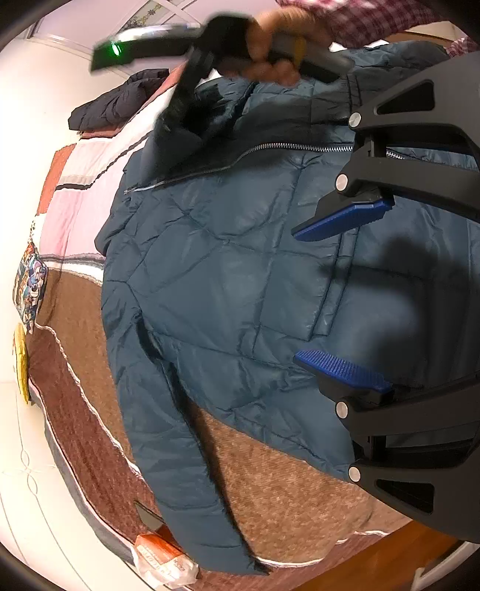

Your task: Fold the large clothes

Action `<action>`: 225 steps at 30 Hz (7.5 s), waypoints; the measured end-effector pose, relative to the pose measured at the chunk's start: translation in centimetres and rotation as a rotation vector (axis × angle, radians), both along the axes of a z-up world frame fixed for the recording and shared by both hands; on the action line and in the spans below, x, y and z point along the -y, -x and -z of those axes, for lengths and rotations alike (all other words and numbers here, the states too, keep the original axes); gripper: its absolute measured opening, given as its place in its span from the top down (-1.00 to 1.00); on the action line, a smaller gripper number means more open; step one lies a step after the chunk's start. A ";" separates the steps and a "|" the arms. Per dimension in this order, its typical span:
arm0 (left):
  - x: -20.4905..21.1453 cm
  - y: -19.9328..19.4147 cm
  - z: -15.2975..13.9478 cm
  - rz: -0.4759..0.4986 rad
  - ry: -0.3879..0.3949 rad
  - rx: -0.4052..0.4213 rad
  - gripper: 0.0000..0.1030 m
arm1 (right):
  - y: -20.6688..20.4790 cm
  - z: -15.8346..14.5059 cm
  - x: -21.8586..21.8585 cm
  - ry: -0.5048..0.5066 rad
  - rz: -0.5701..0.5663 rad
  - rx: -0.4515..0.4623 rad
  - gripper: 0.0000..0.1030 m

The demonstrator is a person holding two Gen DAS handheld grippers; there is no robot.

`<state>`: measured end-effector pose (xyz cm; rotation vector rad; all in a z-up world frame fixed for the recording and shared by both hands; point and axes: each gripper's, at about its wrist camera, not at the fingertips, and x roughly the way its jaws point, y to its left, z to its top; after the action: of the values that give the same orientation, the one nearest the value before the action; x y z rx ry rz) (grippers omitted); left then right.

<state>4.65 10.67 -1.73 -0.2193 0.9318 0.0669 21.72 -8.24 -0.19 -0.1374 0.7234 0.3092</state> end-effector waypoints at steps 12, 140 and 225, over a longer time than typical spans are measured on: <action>0.0 -0.3 -0.3 0.004 -0.005 0.005 -0.19 | 0.5 1.1 3.0 -0.267 -0.074 -0.237 -0.06; -17.4 -4.8 1.9 -0.518 0.321 0.003 -0.21 | 13.7 7.5 14.1 -0.110 0.255 -0.167 -0.18; 8.3 -11.3 2.4 0.498 0.138 0.095 -0.19 | 10.1 1.9 24.0 -0.584 0.339 -0.244 -0.32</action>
<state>15.98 2.37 -4.12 -0.1119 0.8747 -0.4641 11.59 -32.20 -2.13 0.5801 0.8542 0.2029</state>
